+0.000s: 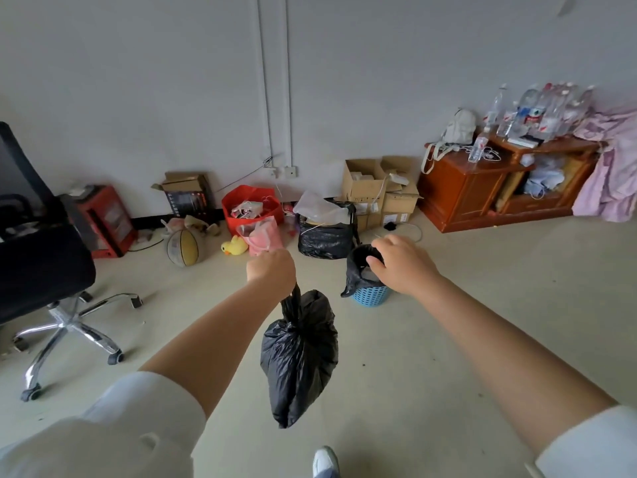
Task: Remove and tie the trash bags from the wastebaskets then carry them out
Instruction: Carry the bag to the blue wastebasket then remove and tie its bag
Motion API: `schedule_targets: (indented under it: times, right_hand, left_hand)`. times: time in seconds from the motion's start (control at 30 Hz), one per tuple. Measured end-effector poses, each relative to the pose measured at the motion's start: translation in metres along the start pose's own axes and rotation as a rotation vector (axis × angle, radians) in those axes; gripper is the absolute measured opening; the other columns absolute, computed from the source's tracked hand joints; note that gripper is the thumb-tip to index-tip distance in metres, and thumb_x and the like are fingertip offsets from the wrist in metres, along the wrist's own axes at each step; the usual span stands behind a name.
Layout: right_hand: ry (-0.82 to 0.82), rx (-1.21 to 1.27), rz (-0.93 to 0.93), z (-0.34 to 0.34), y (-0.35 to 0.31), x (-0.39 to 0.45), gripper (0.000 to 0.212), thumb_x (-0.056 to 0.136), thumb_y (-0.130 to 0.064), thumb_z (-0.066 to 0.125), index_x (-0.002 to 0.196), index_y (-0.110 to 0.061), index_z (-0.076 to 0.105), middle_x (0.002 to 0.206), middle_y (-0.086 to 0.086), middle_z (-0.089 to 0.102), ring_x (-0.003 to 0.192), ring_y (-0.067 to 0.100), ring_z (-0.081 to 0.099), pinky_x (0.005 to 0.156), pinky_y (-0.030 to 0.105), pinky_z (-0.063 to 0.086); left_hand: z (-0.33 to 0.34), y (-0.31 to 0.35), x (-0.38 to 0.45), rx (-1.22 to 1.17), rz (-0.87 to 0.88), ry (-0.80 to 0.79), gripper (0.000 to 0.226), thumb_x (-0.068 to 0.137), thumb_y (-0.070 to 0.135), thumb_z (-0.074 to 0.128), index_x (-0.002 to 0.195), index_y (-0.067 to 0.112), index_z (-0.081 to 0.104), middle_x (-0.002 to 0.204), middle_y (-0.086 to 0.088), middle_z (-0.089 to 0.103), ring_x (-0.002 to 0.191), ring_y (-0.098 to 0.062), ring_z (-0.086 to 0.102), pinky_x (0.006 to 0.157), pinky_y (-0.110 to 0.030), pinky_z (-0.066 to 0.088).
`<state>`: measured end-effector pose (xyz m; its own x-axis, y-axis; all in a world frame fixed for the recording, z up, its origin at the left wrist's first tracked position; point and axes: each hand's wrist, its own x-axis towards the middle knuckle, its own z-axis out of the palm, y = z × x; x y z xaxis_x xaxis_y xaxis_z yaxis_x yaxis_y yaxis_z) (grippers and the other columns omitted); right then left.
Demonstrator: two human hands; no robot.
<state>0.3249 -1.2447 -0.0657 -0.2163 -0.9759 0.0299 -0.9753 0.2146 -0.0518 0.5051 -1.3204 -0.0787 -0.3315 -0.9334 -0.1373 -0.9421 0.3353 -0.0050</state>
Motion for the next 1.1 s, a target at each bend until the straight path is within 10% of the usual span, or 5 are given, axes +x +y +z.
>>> schedule_targets:
  times: [0.57, 1.1]
  right_hand:
    - [-0.335, 0.139, -0.047, 0.170, 0.153, 0.376, 0.040, 0.096, -0.031, 0.037, 0.126, -0.008, 0.049, 0.130, 0.011, 0.051, 0.121, 0.029, 0.045, 0.094, 0.039, 0.044]
    - [-0.550, 0.101, -0.167, 0.494, 0.218, 0.550, 0.038, 0.096, -0.026, 0.037, 0.125, -0.004, 0.047, 0.126, 0.014, 0.051, 0.117, 0.031, 0.046, 0.091, 0.040, 0.042]
  left_hand:
    - [0.107, 0.091, 0.393, -0.239, -0.265, -0.267, 0.027, 0.094, 0.004, 0.037, 0.115, 0.001, 0.053, 0.121, -0.014, 0.059, 0.116, -0.029, 0.053, 0.088, -0.035, 0.048]
    - [0.417, 0.146, 0.621, -0.162, -0.414, -0.457, 0.031, 0.095, 0.008, 0.043, 0.126, 0.001, 0.045, 0.128, -0.014, 0.052, 0.122, -0.028, 0.046, 0.087, -0.035, 0.048]
